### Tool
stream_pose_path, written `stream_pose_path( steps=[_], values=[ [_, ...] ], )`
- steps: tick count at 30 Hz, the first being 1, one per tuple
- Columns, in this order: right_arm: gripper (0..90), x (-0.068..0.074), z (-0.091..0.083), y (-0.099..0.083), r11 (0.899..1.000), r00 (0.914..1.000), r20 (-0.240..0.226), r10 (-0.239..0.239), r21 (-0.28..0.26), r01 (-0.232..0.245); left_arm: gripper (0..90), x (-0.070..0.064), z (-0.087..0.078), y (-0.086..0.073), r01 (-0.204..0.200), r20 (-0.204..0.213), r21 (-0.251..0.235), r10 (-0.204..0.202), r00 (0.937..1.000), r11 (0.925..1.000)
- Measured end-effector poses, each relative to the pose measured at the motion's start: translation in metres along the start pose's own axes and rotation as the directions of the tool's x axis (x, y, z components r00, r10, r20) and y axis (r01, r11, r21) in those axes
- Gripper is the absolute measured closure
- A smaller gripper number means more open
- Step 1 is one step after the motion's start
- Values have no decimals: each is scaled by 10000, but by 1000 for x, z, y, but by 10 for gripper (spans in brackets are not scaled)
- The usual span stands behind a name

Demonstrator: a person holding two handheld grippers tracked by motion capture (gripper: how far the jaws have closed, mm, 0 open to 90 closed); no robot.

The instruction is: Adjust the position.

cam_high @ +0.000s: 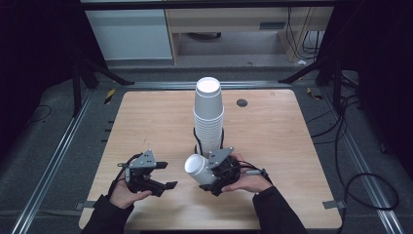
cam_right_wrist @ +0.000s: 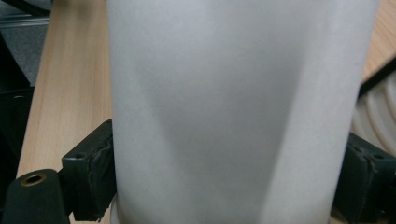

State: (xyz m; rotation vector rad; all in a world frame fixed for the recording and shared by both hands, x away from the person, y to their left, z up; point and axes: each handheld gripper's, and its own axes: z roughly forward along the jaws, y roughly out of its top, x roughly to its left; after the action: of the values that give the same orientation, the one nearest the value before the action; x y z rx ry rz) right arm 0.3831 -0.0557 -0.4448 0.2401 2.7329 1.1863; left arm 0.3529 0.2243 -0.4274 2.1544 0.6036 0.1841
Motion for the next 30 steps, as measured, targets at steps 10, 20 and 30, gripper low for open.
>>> stream_pose_path(
  steps=[10, 20, 30],
  values=[
    [122, 3, 12, 15, 9993, 9989, -335, -333, 148, 338, 187, -4, -1, 5, -172, 437, -77, 175, 9989, 9998],
    [123, 8, 24, 19, 9966, 9955, -572, -750, 294, 767, 167, -5, 2, 9, -337, 802, 50, 332, 9962, 9994],
    [123, 15, 36, 28, 9894, 9883, -813, -1292, 558, 1339, 155, -9, 12, 13, -551, 1164, 229, 521, 9918, 9982]
  ],
)
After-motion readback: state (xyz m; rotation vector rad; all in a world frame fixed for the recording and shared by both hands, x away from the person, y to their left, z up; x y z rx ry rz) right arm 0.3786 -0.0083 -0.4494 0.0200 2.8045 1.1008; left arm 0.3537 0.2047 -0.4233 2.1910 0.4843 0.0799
